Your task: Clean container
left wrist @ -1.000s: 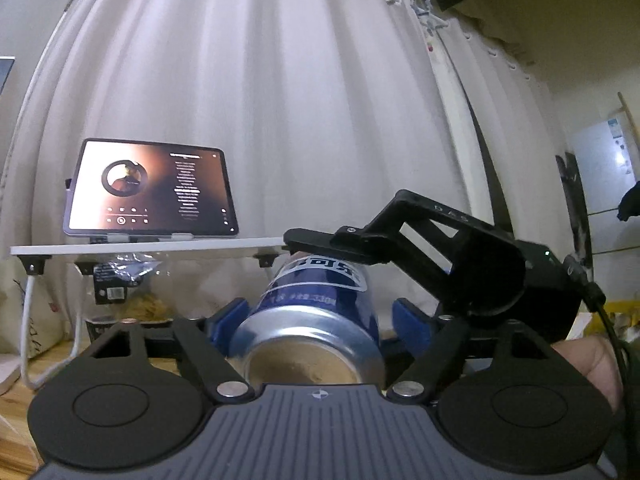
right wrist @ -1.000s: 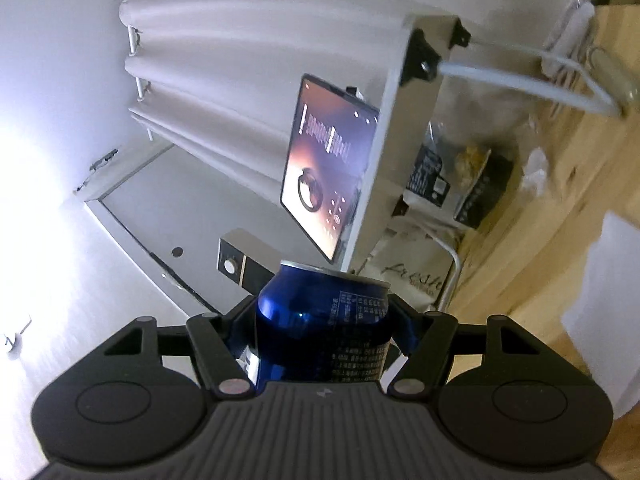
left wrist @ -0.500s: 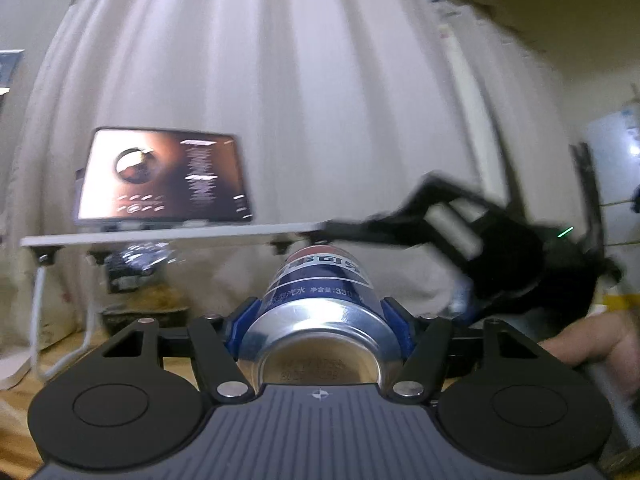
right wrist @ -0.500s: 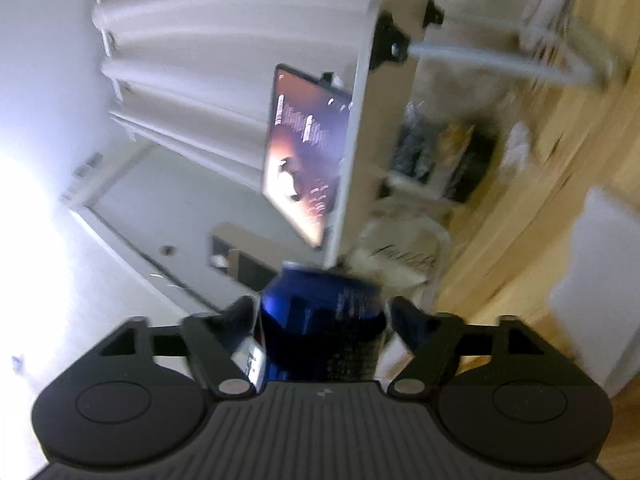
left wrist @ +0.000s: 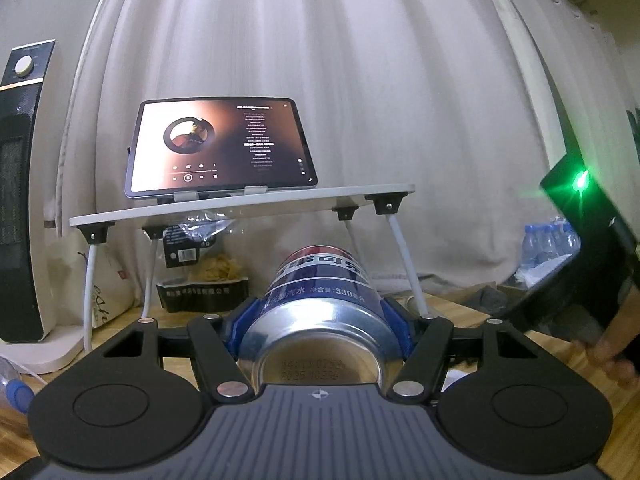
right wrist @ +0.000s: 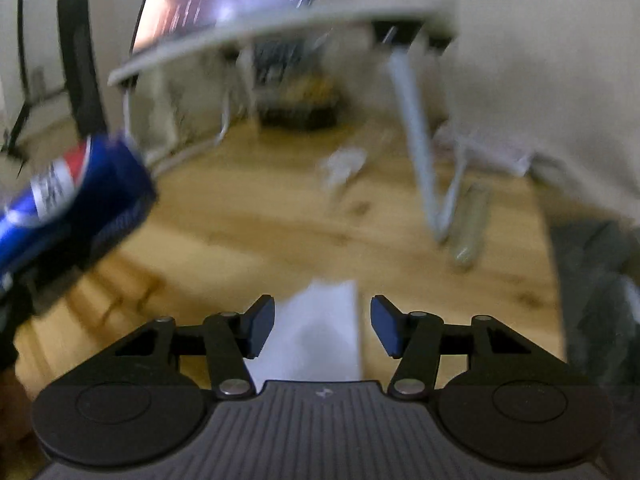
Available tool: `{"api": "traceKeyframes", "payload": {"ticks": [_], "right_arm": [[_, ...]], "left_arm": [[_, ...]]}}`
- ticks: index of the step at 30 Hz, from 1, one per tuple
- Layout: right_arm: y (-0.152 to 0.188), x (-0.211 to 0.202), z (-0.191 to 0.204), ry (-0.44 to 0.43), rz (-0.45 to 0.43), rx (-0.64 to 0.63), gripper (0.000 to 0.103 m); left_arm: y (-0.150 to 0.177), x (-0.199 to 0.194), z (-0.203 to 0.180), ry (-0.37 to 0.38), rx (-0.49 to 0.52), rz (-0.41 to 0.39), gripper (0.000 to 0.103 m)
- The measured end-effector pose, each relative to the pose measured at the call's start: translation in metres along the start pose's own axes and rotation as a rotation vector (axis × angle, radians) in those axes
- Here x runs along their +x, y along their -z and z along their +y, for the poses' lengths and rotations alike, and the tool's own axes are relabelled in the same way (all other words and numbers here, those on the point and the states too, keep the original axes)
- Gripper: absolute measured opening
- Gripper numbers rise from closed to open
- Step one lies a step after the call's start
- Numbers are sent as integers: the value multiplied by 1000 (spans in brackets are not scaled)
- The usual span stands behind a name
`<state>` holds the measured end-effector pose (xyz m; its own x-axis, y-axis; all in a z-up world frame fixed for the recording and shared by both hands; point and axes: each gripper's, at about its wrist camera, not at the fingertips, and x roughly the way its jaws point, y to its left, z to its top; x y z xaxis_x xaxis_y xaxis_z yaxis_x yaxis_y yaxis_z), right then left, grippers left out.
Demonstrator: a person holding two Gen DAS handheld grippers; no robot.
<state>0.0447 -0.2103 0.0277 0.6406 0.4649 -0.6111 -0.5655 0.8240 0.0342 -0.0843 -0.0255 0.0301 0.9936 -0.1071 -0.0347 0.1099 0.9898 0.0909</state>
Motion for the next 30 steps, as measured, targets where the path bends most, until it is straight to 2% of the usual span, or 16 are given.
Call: {"api": "traceKeyframes", "payload": {"ticks": [4, 7, 8, 9, 11, 15, 17, 19, 21, 24, 28, 30], "right_arm": [[8, 16, 11, 43, 57, -72, 56], [13, 18, 11, 31, 61, -65, 55], [13, 18, 10, 27, 58, -60, 46], [13, 17, 10, 23, 55, -56, 26], [13, 17, 10, 31, 50, -59, 13], [15, 14, 9, 55, 21, -73, 11], [14, 5, 5, 50, -35, -52, 11], [5, -14, -2, -1, -115, 14, 11], [-9, -42, 0, -131, -210, 70, 11], [-29, -76, 25, -258, -286, 28, 11], [-39, -87, 68, -361, -245, -113, 11], [-40, -84, 81, -413, -219, -132, 10]], "left_arm": [[0, 0, 0, 2, -1, 0, 67], [-1, 0, 0, 4, -1, 2, 67], [-1, 0, 0, 6, -1, 2, 67], [-1, 0, 0, 8, 0, 3, 67], [-1, 0, -1, 9, 3, 6, 67], [-1, 3, -5, 20, 29, 24, 67], [-1, 4, -10, 28, 56, 32, 67], [-1, 4, -14, 40, 80, 33, 67], [-1, 4, -18, 48, 100, 33, 67], [-1, 5, -20, 58, 116, 37, 67], [-1, 5, -23, 68, 131, 41, 67], [0, 5, -23, 68, 130, 39, 67]]}}
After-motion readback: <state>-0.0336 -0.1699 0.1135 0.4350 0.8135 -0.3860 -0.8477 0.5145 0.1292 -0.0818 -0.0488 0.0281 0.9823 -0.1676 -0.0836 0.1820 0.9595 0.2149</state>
